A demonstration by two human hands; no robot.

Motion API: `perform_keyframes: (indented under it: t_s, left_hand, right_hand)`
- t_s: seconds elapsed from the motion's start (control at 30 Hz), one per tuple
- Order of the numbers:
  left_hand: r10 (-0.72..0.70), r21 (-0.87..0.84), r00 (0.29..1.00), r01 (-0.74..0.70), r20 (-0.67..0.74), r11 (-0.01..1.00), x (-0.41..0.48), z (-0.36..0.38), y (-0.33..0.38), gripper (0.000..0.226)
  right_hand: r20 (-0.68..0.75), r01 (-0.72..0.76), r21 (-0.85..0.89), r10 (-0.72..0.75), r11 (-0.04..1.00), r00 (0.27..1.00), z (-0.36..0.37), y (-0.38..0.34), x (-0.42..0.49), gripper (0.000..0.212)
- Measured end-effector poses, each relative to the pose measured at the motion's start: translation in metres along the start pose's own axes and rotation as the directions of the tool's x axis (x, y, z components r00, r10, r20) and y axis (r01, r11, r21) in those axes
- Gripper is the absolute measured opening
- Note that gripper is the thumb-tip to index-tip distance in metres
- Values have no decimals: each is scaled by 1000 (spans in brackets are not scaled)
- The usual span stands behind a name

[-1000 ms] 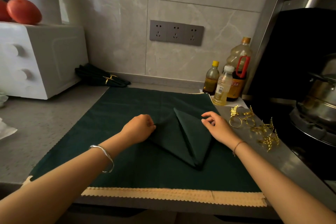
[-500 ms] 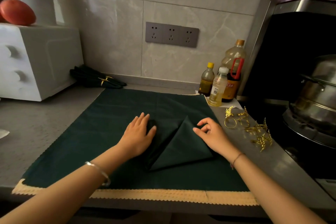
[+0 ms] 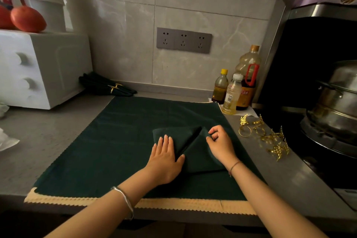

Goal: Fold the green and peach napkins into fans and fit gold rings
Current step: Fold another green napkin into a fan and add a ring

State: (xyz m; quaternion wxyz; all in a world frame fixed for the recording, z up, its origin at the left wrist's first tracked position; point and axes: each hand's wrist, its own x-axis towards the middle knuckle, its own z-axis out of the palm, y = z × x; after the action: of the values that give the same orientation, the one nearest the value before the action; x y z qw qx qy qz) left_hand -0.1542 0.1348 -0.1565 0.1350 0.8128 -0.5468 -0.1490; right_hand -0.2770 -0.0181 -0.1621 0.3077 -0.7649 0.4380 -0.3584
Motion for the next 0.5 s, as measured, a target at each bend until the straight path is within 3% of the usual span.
perform_keyframes:
  t_s: [0.17, 0.33, 0.4, 0.5]
  left_hand:
    - [35, 158, 998, -27, -44, 987, -5, 5, 3, 61]
    - [40, 183, 996, -26, -74, 983, -6, 8, 2, 59]
    - [42, 187, 995, -26, -86, 982, -5, 9, 2, 59]
    - [39, 198, 994, -18, -104, 980, -4, 11, 2, 59]
  right_hand:
    - [7, 90, -169, -90, 981, 996, 1, 0, -1, 12]
    - [62, 371, -333, -373, 867, 926, -6, -9, -9, 21]
    - [223, 493, -277, -444, 825, 868, -8, -17, -16, 28]
    - [587, 567, -213, -359, 795, 725, -5, -22, -27, 39]
